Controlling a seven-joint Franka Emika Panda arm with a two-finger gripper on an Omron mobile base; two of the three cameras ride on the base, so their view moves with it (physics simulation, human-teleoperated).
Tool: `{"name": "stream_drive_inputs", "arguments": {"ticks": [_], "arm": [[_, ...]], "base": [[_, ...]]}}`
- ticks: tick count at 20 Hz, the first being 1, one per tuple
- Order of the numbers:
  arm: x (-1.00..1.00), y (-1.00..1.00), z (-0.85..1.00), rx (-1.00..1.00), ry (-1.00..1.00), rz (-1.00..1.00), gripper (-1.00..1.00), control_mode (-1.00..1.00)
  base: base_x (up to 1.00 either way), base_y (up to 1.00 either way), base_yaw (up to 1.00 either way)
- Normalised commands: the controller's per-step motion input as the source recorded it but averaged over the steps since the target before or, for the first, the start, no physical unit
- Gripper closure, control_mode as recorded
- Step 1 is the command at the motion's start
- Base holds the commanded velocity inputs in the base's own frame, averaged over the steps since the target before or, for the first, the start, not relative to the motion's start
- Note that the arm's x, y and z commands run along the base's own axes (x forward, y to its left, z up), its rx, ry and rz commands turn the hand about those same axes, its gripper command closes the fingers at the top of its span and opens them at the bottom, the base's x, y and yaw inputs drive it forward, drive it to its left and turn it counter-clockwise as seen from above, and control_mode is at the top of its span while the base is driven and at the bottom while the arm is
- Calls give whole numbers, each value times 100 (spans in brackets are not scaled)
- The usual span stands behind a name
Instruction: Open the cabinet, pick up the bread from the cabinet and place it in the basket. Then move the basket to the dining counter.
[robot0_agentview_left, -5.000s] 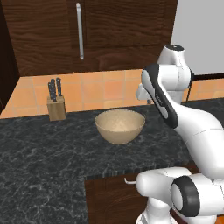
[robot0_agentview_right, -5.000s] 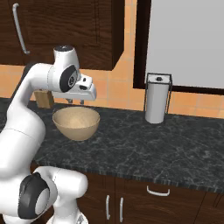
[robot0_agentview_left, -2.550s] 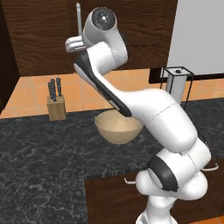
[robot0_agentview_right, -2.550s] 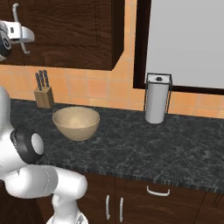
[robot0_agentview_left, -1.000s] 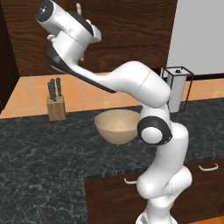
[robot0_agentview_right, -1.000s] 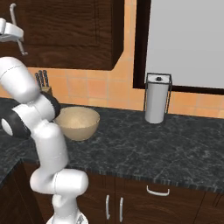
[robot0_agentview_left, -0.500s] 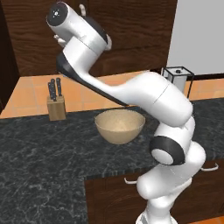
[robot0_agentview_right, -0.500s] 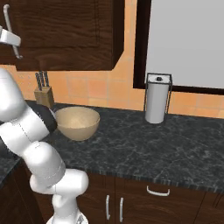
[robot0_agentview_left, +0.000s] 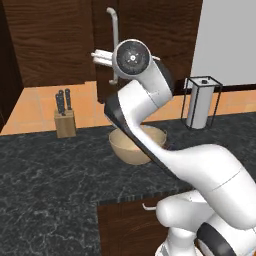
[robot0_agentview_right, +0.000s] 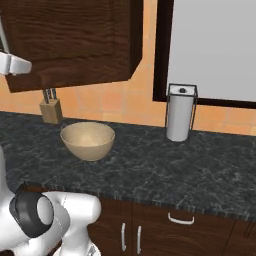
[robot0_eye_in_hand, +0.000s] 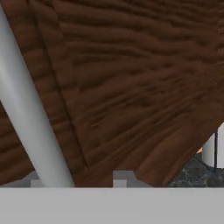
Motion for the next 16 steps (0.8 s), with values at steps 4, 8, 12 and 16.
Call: {"name": "stream_drive_inputs", "arguments": {"ticks": [4, 8, 12, 16], "arm": [[-100, -100, 0, 10, 0, 6, 100, -100], [-100, -100, 1, 7, 0, 5, 100, -100], [-100, -100, 0, 7, 3, 3, 100, -100], [-94, -100, -9, 3, 3, 2, 100, -100]], "base": [[0, 0, 0], [0, 0, 0], [0, 0, 0], [0, 0, 0]]}}
